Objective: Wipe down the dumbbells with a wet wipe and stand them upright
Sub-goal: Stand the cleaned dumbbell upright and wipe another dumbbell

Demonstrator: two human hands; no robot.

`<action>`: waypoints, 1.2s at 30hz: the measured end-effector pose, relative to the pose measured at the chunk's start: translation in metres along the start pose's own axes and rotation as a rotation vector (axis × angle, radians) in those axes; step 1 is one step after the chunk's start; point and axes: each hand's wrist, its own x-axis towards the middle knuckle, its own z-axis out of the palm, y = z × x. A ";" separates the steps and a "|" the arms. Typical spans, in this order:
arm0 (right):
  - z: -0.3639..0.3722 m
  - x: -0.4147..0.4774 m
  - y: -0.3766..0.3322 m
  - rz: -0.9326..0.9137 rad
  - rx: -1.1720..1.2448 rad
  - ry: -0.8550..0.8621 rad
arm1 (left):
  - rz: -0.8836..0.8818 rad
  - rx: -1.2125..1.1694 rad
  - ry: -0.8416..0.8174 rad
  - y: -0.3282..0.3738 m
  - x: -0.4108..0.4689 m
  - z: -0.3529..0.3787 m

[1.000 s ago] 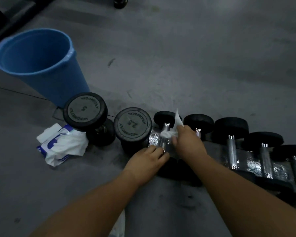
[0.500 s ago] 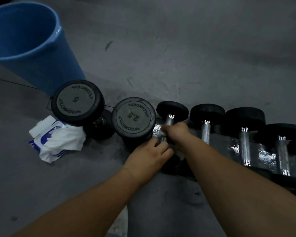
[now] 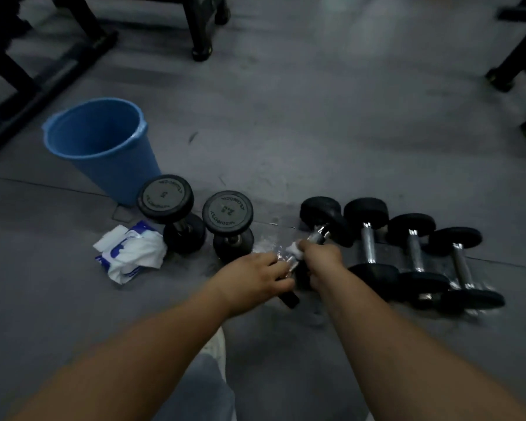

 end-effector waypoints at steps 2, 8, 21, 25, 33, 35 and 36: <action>-0.026 -0.021 0.014 0.044 0.120 0.073 | 0.050 -0.006 -0.018 0.014 0.005 -0.004; -0.073 -0.040 0.090 0.271 0.538 0.226 | 0.106 -0.012 -0.022 0.065 0.015 0.016; -0.058 0.001 0.172 0.476 0.672 0.206 | -0.426 -0.191 -0.378 0.106 -0.015 0.089; -0.075 -0.002 0.171 0.514 0.523 0.085 | -0.475 -0.224 -0.407 0.110 -0.014 0.090; -0.082 -0.038 0.164 -0.317 -0.496 0.104 | -0.610 -0.263 -0.385 0.124 -0.018 0.093; -0.077 -0.041 0.162 -0.498 -0.657 0.103 | -0.606 -0.280 -0.365 0.124 -0.019 0.092; -0.075 -0.039 0.164 -0.562 -0.753 0.108 | -0.609 -0.295 -0.366 0.122 -0.019 0.093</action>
